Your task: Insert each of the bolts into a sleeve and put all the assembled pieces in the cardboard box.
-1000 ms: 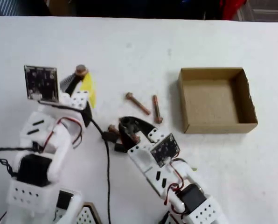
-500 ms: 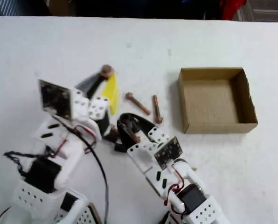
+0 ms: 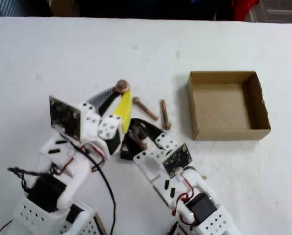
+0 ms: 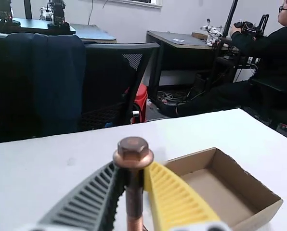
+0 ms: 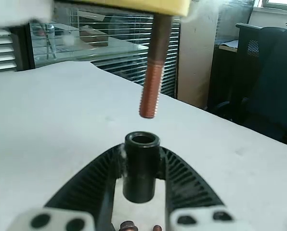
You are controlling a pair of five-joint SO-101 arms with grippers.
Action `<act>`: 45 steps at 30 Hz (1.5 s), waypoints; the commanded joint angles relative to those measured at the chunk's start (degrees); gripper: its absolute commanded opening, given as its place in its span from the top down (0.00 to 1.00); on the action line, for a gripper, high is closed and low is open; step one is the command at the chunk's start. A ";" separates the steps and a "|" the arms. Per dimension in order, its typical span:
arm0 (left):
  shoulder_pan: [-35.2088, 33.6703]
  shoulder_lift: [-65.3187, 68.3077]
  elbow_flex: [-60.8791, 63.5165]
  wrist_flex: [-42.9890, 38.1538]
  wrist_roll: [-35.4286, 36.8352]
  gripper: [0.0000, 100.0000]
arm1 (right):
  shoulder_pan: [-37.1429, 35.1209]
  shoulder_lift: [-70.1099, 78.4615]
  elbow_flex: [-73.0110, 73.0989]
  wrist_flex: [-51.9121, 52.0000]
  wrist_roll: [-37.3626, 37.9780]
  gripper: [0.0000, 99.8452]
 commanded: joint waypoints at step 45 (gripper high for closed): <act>3.47 -8.84 12.13 6.95 -0.44 0.98 | -0.31 -0.31 0.53 -1.19 -0.35 0.98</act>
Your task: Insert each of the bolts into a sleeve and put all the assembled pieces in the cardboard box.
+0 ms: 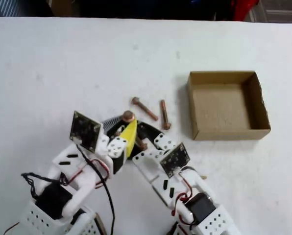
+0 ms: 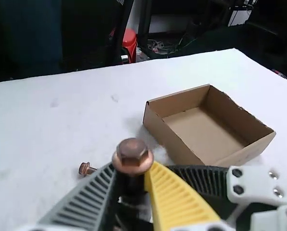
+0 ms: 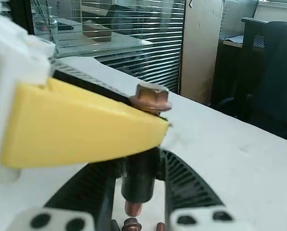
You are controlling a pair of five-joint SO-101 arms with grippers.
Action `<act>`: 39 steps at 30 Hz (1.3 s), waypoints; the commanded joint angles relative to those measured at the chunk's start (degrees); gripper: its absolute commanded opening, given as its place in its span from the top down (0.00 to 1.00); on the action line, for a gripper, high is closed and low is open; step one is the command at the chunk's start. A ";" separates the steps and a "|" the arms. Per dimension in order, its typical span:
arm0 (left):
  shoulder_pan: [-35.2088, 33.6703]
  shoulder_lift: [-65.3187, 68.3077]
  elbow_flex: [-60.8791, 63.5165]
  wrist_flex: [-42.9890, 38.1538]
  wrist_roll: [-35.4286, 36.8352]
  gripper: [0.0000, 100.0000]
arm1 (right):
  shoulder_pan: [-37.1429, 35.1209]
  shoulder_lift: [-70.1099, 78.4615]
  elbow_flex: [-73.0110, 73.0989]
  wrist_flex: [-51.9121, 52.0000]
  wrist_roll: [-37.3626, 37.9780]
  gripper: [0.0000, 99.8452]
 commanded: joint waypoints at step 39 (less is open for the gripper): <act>-8.22 0.48 -0.26 -4.40 -0.70 0.74 | 0.13 -0.75 0.53 0.84 -0.18 0.98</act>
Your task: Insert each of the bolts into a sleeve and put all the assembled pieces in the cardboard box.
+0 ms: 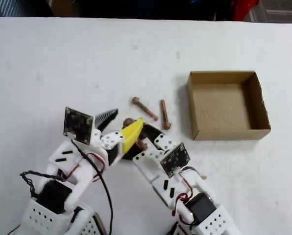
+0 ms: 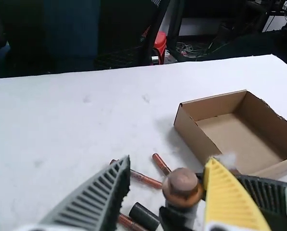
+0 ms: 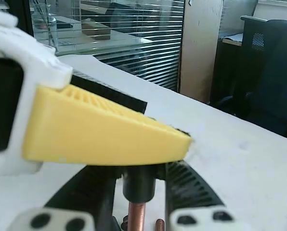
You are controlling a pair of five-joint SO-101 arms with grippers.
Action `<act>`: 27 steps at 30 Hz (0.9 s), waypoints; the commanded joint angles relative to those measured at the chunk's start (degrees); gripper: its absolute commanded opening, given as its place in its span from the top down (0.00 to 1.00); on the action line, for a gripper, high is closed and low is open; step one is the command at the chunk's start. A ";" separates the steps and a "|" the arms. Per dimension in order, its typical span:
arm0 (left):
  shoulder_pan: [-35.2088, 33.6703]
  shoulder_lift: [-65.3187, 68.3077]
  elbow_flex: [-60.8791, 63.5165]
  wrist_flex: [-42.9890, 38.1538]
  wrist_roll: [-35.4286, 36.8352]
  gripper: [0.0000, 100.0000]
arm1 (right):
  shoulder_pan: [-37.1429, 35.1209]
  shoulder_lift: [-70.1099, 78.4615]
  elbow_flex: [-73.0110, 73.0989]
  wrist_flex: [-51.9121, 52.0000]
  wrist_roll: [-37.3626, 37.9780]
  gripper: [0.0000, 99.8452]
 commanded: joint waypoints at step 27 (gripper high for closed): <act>-11.21 -0.40 -23.65 28.75 -6.68 0.98 | 11.21 -0.75 -6.42 15.87 -0.26 0.98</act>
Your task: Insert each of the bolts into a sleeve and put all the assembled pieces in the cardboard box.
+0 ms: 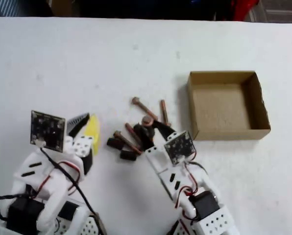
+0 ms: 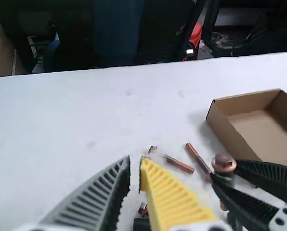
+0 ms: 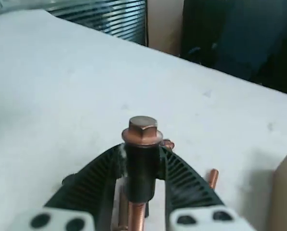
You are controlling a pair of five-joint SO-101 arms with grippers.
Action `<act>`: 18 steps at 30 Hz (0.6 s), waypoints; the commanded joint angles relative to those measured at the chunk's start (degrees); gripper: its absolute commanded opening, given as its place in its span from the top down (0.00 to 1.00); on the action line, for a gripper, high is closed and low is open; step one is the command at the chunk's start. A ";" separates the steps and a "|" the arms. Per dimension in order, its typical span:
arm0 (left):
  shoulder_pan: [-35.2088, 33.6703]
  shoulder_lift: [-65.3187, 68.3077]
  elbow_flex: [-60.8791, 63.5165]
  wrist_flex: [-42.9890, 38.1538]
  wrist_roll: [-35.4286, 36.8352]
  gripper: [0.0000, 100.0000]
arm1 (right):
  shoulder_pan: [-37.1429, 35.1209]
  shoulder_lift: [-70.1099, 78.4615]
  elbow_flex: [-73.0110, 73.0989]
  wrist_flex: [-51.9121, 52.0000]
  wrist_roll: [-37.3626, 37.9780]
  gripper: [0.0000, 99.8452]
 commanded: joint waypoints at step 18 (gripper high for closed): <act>-15.78 -17.19 1.49 6.33 -6.86 0.98 | 10.07 -0.31 -25.76 20.26 0.18 0.98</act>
